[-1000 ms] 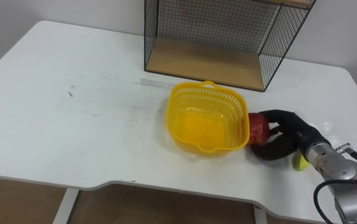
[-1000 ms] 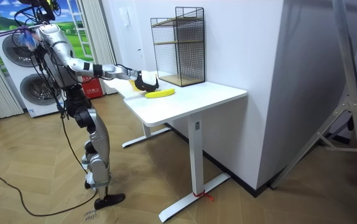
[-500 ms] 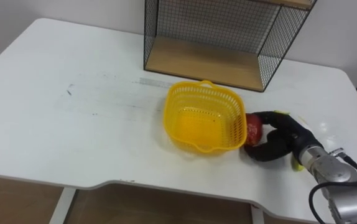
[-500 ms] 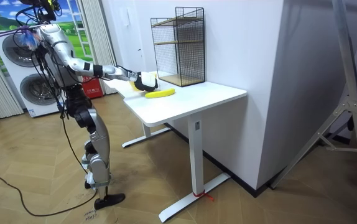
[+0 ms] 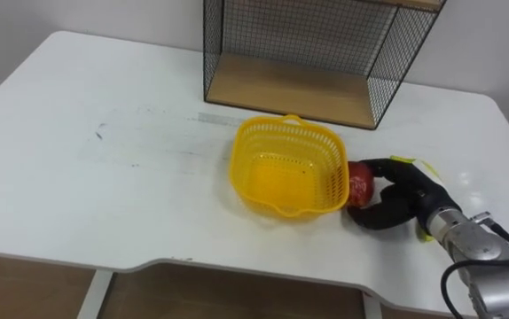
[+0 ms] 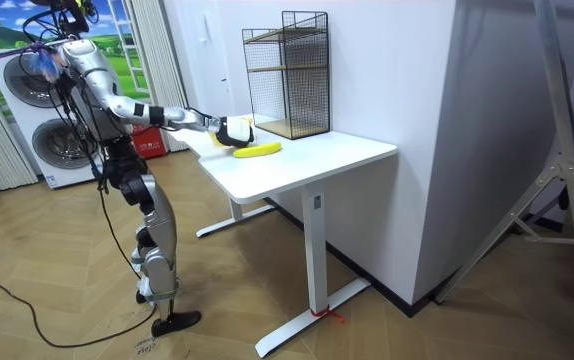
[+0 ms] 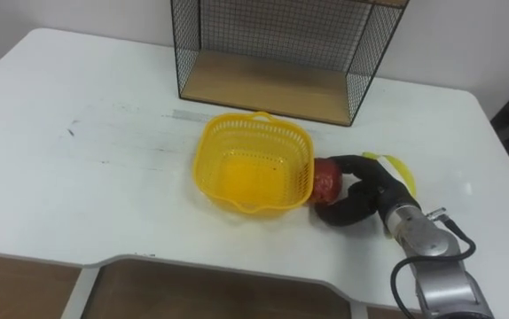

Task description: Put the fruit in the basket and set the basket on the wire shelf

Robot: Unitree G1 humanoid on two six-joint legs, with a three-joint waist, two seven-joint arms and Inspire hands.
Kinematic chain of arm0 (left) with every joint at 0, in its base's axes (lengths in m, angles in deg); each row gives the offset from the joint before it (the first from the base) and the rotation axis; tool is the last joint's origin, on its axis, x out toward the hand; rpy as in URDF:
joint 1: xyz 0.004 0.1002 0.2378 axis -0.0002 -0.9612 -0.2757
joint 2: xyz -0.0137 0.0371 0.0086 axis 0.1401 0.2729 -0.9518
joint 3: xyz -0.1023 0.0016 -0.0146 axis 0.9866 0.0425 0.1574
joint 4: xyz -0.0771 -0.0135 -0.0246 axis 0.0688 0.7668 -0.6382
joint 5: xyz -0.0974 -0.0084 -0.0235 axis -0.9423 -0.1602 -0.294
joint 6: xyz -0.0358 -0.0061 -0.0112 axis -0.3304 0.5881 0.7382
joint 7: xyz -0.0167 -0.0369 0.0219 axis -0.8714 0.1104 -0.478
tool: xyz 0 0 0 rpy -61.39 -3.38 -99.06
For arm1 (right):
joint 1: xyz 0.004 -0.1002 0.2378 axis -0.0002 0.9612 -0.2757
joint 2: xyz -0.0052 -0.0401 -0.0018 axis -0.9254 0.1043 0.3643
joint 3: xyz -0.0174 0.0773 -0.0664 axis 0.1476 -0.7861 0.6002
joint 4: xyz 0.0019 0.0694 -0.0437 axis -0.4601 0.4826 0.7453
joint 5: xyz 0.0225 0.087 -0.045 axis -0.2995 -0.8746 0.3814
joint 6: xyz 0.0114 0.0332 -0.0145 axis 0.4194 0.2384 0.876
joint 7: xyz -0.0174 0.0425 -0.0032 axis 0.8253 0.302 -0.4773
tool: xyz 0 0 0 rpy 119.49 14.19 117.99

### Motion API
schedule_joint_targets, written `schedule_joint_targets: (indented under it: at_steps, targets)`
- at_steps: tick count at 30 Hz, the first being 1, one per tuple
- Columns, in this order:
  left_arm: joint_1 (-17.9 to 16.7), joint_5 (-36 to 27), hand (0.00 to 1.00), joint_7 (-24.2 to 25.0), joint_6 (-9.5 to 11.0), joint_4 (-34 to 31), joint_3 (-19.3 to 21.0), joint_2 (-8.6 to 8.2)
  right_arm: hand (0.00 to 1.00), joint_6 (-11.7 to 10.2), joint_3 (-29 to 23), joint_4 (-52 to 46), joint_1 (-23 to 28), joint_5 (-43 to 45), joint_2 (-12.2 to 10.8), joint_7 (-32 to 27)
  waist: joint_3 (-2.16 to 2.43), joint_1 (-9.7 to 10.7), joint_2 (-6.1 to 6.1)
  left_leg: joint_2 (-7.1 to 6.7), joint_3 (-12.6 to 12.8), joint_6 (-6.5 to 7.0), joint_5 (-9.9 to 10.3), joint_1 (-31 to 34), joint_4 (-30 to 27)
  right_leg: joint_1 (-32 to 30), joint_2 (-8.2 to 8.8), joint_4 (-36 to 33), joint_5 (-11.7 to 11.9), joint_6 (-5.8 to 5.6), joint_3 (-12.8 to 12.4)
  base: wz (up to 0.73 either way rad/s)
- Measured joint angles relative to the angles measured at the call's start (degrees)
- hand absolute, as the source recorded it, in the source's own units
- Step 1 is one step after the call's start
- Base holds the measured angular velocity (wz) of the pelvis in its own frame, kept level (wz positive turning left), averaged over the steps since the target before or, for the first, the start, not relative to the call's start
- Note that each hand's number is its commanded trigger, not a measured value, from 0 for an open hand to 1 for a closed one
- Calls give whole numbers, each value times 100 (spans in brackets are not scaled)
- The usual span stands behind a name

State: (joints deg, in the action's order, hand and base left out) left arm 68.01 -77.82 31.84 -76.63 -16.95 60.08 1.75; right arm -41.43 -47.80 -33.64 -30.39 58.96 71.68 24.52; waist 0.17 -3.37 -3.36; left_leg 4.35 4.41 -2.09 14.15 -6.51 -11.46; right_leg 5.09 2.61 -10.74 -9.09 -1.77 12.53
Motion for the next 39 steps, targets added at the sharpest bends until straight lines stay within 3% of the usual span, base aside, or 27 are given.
schedule_joint_targets:
  at_steps: [5, 11, 23, 39]
  targets:
    - [-64, 0, 0, -1, -3, -53, 1, -16, 100, 7, -85, -3, 0, -12, 4, -35, -1, 9, 34, -1, 13, -1, -1, -7, 3, -21, -2, -3, 0, 0, -28, -1]
    - [-105, -2, 0, -16, -9, -62, -2, -20, 100, 8, -216, 144, -1, -208, 16, -314, 24, 3, -83, -6, 13, 0, -3, -10, -16, -24, 1, 8, -3, -4, -35, 0]
    - [-109, -3, 0, -122, -2, -76, -1, -21, 100, 9, -231, 347, -1, -567, 32, -530, -13, 13, -120, -7, 22, 0, -3, -9, -16, -34, -2, 11, -5, -6, -103, 0]
    - [-137, -2, 0, -118, 8, -261, -3, -42, 100, 3, -388, -1019, -30, -620, 32, -779, -40, -31, -83, -6, 25, 0, -3, -10, -18, -43, -6, -7, -6, -8, -120, 0]
